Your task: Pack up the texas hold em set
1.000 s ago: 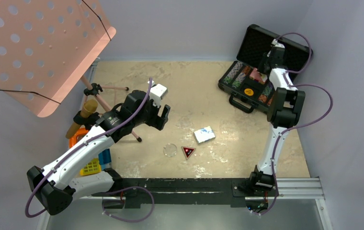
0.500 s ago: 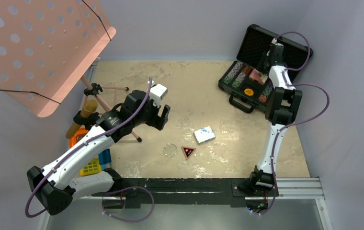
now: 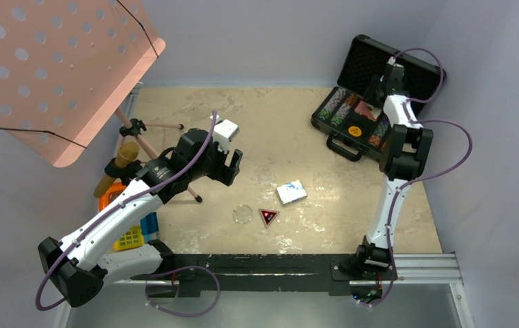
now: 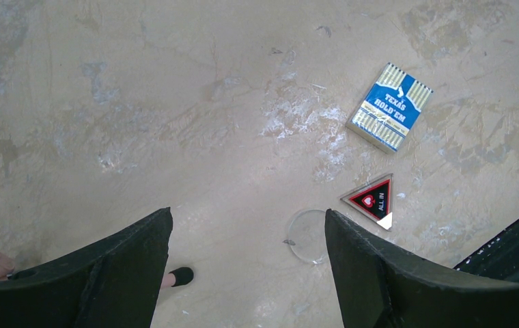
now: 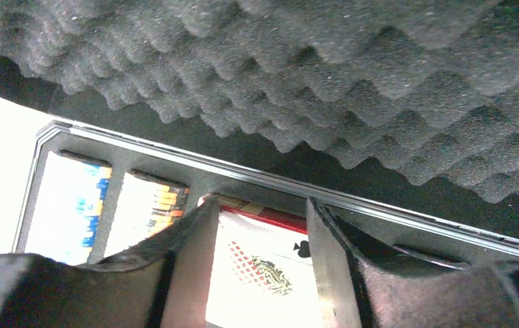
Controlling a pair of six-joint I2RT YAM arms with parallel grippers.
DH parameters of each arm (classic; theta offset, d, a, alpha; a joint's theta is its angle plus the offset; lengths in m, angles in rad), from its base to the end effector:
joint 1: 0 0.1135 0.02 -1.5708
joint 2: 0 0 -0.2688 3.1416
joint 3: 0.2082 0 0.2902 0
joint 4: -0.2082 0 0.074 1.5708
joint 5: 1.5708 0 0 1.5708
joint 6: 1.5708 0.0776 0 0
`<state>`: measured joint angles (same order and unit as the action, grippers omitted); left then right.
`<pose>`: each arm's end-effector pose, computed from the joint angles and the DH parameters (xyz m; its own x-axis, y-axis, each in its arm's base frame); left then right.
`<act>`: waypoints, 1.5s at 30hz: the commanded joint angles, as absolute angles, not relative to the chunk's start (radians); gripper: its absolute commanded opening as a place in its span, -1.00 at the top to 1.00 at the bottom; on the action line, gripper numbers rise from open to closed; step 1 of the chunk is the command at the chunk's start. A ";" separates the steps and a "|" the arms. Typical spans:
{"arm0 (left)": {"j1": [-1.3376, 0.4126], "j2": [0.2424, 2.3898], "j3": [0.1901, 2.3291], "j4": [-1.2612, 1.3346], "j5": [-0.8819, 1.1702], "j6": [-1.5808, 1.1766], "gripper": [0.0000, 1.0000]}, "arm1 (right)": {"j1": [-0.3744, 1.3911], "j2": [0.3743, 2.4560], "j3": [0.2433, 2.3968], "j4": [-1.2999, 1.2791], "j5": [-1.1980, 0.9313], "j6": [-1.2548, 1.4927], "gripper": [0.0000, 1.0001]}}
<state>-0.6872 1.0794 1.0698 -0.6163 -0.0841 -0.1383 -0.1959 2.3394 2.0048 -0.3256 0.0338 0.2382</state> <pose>0.2363 -0.1855 0.3191 -0.5284 0.2559 -0.8095 0.5116 0.8569 -0.0630 0.6022 -0.1222 0.1772 -0.5325 0.3461 -0.7725 0.3564 0.9194 0.1662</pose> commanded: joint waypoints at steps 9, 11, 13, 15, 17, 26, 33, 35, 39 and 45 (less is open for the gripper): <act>-0.684 1.056 1.109 -0.599 -0.095 -0.133 -0.71 | -0.172 2.167 1.939 -0.409 0.070 0.198 -0.29; -0.684 1.056 1.109 -0.599 -0.095 -0.133 -0.71 | -0.170 2.138 1.910 -0.386 0.090 0.194 -0.29; -0.684 1.056 1.109 -0.598 -0.095 -0.133 -0.71 | -0.171 2.124 1.891 -0.377 0.092 0.193 -0.29; -0.684 1.057 1.109 -0.598 -0.093 -0.133 -0.71 | -0.172 2.124 1.884 -0.388 0.077 0.198 -0.27; -0.684 1.057 1.108 -0.598 -0.092 -0.134 -0.71 | -0.171 2.132 1.876 -0.401 0.064 0.208 -0.24; -0.685 1.049 1.108 -0.598 -0.084 -0.133 -0.71 | -0.173 2.249 1.941 -0.516 0.003 0.224 -0.13; -0.685 1.045 1.107 -0.598 -0.076 -0.134 -0.71 | -0.173 2.213 1.942 -0.516 0.003 0.223 -0.19; -0.685 1.042 1.106 -0.595 -0.067 -0.132 -0.72 | -0.173 2.187 1.940 -0.513 0.003 0.214 -0.25; -0.685 1.044 1.109 -0.592 -0.043 -0.136 -0.74 | -0.173 2.105 1.901 -0.490 0.002 0.207 -0.39; -0.686 1.039 1.101 -0.570 0.014 -0.159 -0.74 | -0.166 1.907 1.714 -0.387 -0.066 0.219 -0.56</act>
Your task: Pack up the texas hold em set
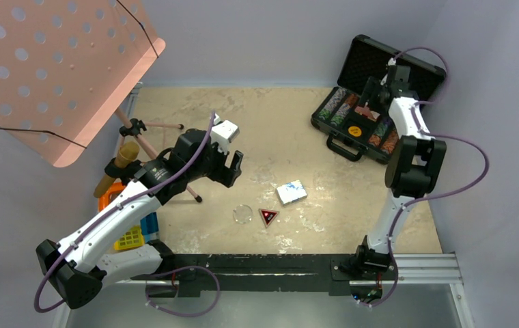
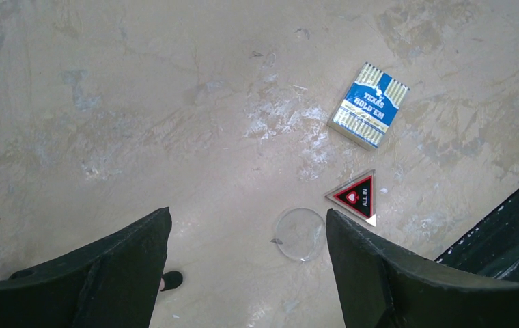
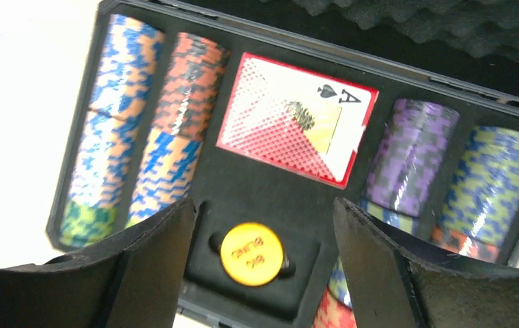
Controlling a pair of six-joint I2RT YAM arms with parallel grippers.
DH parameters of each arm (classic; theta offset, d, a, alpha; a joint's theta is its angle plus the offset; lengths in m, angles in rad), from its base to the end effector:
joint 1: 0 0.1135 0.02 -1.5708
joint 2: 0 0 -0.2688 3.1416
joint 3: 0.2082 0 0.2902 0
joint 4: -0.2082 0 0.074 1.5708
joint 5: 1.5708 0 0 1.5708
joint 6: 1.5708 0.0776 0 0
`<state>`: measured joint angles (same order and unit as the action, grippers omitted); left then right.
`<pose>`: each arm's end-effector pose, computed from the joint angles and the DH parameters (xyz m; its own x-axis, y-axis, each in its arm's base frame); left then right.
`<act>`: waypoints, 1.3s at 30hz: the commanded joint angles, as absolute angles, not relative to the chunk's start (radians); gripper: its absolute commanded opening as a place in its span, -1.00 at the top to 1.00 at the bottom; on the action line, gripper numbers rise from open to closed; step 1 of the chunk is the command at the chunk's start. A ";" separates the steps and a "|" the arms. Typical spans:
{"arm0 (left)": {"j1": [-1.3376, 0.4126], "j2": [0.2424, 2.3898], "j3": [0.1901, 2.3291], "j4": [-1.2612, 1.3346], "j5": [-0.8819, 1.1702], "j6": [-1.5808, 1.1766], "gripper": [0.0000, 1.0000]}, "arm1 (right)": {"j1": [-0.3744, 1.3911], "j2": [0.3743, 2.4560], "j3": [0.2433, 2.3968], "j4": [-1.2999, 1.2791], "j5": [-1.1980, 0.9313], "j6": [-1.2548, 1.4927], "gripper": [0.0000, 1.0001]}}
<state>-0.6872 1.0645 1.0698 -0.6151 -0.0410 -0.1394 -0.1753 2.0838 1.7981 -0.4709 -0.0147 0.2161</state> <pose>0.2320 -0.1863 0.3233 -0.5229 0.2495 -0.8151 0.5405 0.8365 -0.0907 0.5432 -0.0951 0.2212 -0.6251 0.3285 -0.7081 0.3050 0.9378 0.1658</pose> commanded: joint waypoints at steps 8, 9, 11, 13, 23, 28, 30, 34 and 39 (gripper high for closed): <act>-0.702 1.105 1.063 -0.488 0.151 -0.095 -0.70 | -0.140 1.533 1.260 -0.135 -0.220 0.310 -0.59; -0.712 1.120 1.057 -0.470 0.168 -0.085 -0.70 | -0.137 1.480 1.195 -0.091 -0.254 0.332 -0.59; -0.757 1.160 1.055 -0.439 0.184 -0.058 -0.70 | -0.133 1.388 1.085 -0.020 -0.323 0.359 -0.59; -0.807 1.217 1.063 -0.415 0.200 -0.013 -0.73 | -0.131 1.297 1.003 -0.006 -0.363 0.375 -0.59; -0.935 1.611 1.161 -0.331 0.244 0.101 -0.89 | -0.130 1.009 0.839 -0.089 -0.386 0.291 -0.62; -0.939 1.739 1.238 -0.306 0.170 0.127 -0.91 | -0.131 0.947 0.819 -0.092 -0.407 0.290 -0.63; -0.939 1.787 1.276 -0.314 0.151 0.130 -0.91 | -0.131 0.941 0.819 -0.093 -0.411 0.290 -0.63; -0.941 1.838 1.301 -0.306 0.145 0.115 -0.92 | -0.130 0.937 0.816 -0.102 -0.402 0.278 -0.63; -0.946 1.871 1.301 -0.312 0.153 0.114 -0.92 | -0.131 0.947 0.821 -0.108 -0.396 0.267 -0.63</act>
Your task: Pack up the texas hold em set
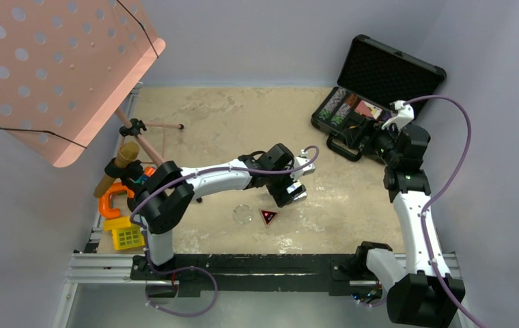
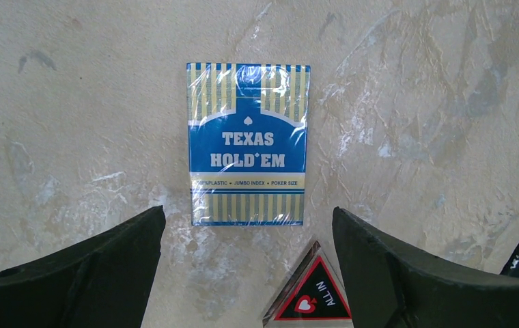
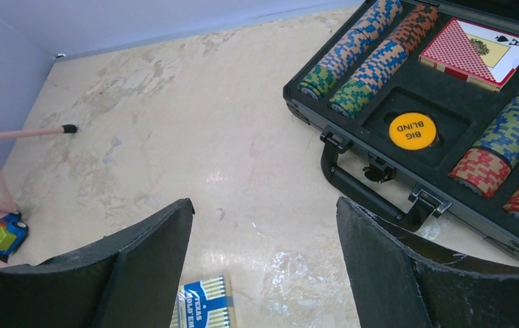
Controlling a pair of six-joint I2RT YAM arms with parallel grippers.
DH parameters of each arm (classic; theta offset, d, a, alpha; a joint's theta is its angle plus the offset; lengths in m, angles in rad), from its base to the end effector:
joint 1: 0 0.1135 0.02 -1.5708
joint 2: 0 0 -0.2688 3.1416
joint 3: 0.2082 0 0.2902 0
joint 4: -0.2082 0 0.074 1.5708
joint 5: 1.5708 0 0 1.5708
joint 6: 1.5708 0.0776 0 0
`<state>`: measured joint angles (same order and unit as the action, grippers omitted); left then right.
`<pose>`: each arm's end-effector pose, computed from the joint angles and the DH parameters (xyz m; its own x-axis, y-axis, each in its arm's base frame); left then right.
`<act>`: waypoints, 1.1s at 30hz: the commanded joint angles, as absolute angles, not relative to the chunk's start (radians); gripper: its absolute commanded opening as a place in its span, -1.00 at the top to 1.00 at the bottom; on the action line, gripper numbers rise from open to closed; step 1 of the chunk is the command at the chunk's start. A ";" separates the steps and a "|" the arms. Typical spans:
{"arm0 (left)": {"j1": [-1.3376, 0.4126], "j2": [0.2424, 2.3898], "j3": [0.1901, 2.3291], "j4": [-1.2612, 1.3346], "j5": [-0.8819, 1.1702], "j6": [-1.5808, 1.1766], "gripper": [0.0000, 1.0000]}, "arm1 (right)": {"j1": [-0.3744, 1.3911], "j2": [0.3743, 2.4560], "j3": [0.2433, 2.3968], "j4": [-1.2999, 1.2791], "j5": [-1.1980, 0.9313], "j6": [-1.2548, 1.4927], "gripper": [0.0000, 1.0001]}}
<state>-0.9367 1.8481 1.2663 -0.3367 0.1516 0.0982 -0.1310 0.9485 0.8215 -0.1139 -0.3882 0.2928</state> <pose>0.2603 -0.3737 0.1463 -0.3851 0.6873 -0.6159 0.8927 0.4466 -0.0599 0.2955 -0.0093 0.3207 -0.2968 0.3086 -0.9037 -0.1649 0.9156 0.3668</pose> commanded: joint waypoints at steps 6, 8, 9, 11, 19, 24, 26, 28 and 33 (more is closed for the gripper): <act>-0.954 1.918 1.330 -0.331 0.156 0.101 -0.92 | -0.131 0.957 0.820 -0.106 -0.402 0.266 -0.63; -0.956 1.930 1.335 -0.337 0.146 0.096 -0.91 | -0.131 0.959 0.818 -0.103 -0.400 0.267 -0.63; -0.957 1.931 1.336 -0.336 0.143 0.093 -0.91 | -0.132 0.960 0.818 -0.105 -0.398 0.267 -0.63; -0.960 1.938 1.337 -0.337 0.142 0.088 -0.89 | -0.132 0.960 0.818 -0.105 -0.393 0.267 -0.63; -0.969 1.973 1.348 -0.360 0.118 0.081 -0.69 | -0.132 0.959 0.818 -0.112 -0.387 0.267 -0.63; -0.971 1.994 1.367 -0.383 0.104 0.083 -0.32 | -0.132 0.956 0.817 -0.114 -0.380 0.267 -0.63; -0.971 1.998 1.368 -0.383 0.106 0.083 0.06 | -0.132 0.955 0.818 -0.116 -0.380 0.269 -0.63; -0.971 1.995 1.369 -0.385 0.109 0.075 0.74 | -0.132 0.953 0.821 -0.121 -0.378 0.272 -0.63; -0.973 1.898 1.379 -0.382 0.105 0.043 1.00 | -0.141 0.950 0.877 -0.192 -0.427 0.313 -0.64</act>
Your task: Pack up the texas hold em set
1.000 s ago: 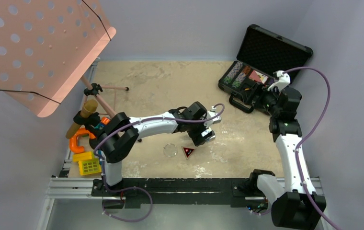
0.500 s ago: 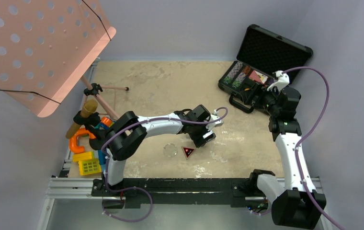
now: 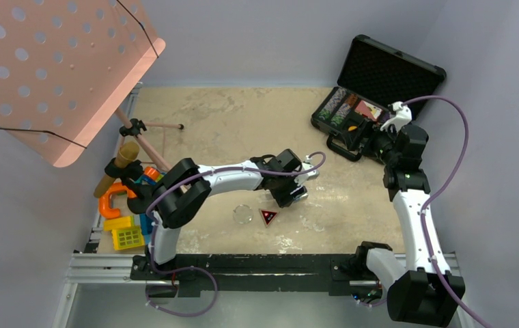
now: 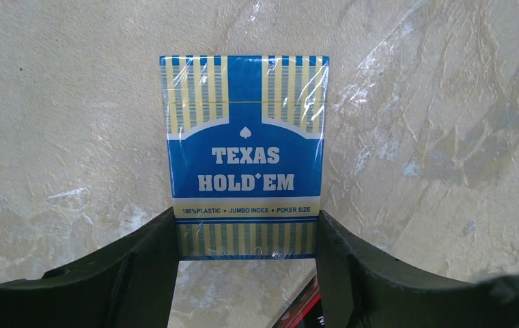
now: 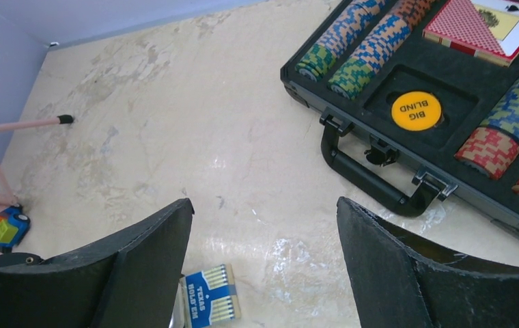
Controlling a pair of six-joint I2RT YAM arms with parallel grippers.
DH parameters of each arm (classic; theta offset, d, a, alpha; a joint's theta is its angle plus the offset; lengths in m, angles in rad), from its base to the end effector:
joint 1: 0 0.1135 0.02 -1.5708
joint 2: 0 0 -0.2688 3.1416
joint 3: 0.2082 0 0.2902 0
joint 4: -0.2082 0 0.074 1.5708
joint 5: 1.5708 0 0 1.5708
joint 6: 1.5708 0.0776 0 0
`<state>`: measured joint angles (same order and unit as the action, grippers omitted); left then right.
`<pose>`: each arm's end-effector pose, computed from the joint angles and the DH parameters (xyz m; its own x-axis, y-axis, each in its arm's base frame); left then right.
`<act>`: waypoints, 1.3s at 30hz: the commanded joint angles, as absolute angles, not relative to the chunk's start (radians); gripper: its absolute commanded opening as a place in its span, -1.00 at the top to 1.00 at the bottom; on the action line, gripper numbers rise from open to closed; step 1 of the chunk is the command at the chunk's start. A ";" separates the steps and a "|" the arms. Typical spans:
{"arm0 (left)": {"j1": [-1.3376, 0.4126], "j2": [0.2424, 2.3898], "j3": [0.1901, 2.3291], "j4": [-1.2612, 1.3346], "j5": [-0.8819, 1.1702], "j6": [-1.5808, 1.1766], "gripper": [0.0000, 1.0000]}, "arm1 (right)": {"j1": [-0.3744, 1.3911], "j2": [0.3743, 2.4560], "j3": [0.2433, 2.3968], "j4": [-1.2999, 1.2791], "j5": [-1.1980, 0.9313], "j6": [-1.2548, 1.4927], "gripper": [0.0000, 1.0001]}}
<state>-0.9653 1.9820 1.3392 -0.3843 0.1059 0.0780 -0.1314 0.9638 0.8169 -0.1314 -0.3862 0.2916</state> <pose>0.2601 -0.3902 0.1083 -0.4195 0.7421 -0.5228 0.8841 0.4646 -0.0499 0.2979 -0.0099 0.3120 -0.3292 0.3121 -0.8912 -0.1493 0.9147 0.3755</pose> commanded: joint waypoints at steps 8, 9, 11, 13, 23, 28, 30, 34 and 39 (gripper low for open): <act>-0.973 1.466 1.275 -0.389 0.051 0.043 1.00 | -0.165 0.948 0.920 -0.233 -0.644 0.380 -0.63; -0.973 1.418 1.257 -0.406 0.053 0.048 1.00 | -0.165 0.952 0.913 -0.224 -0.692 0.386 -0.63; -0.973 1.324 1.219 -0.449 0.064 0.061 1.00 | -0.164 0.973 0.900 -0.210 -0.787 0.404 -0.63; -0.973 1.240 1.162 -0.477 0.077 0.076 1.00 | -0.153 1.001 0.894 -0.200 -0.890 0.431 -0.61; -0.978 1.062 1.008 -0.482 0.070 0.151 1.00 | 0.145 1.118 0.916 -0.179 -1.006 0.547 -0.60; -0.984 1.053 1.006 -0.482 0.092 0.144 1.00 | 0.277 1.172 0.943 -0.214 -0.977 0.542 -0.57; -0.985 1.052 1.005 -0.479 0.099 0.139 1.00 | 0.319 1.195 0.946 -0.224 -0.951 0.541 -0.55; -0.986 1.056 1.005 -0.476 0.113 0.133 1.00 | 0.387 1.219 0.946 -0.184 -0.941 0.591 -0.51; -0.988 1.051 1.003 -0.474 0.105 0.131 1.00 | 0.460 1.253 0.955 -0.160 -0.929 0.615 -0.45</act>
